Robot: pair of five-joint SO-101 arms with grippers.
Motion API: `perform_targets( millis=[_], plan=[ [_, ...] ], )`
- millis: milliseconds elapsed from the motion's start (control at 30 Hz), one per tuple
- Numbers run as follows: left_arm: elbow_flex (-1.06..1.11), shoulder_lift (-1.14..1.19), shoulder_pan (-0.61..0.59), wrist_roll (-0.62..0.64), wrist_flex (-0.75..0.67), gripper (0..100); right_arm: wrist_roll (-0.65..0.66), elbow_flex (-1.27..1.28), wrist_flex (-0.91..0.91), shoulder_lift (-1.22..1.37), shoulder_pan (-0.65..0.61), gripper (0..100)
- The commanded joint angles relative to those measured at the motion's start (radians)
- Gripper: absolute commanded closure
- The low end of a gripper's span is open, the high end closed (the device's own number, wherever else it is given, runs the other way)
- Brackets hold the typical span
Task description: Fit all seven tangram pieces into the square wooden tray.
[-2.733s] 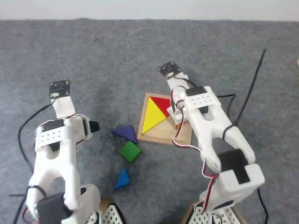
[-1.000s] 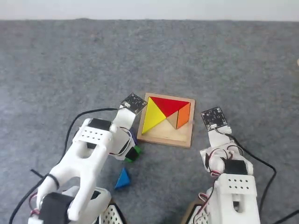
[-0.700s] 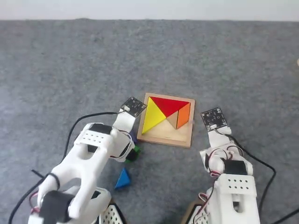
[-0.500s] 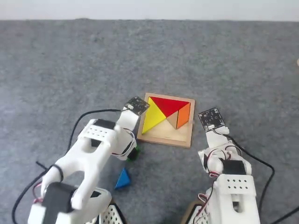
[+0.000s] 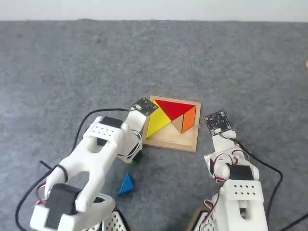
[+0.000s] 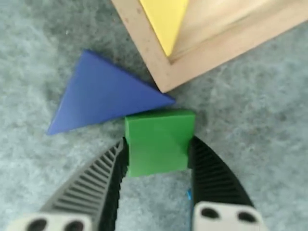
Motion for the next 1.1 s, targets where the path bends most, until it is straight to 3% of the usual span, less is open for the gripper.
perform_targets(
  millis=[0, 200, 300, 500, 767, 1067],
  plan=[
    [-0.068, -0.083, 0.003, 0.012, 0.087, 85, -0.008, -0.005, -0.016, -0.019, -0.007, 86.4],
    [-0.151, -0.193, 0.005, 0.006, 0.198, 85, -0.008, -0.005, -0.016, -0.019, -0.008, 86.4],
    [-0.148, -0.163, 0.003, -0.015, 0.198, 85, -0.008, -0.005, -0.016, -0.019, -0.008, 86.4],
    [-0.067, -0.052, -0.005, -0.032, 0.130, 73, -0.008, -0.005, -0.016, -0.018, -0.008, 86.4],
    [-0.056, 0.155, 0.000, 0.003, -0.055, 74, -0.008, -0.005, -0.016, -0.018, -0.008, 86.4],
    [-0.105, 0.213, 0.005, 0.003, -0.018, 83, -0.006, -0.005, -0.016, -0.018, -0.010, 86.4]
  ],
)
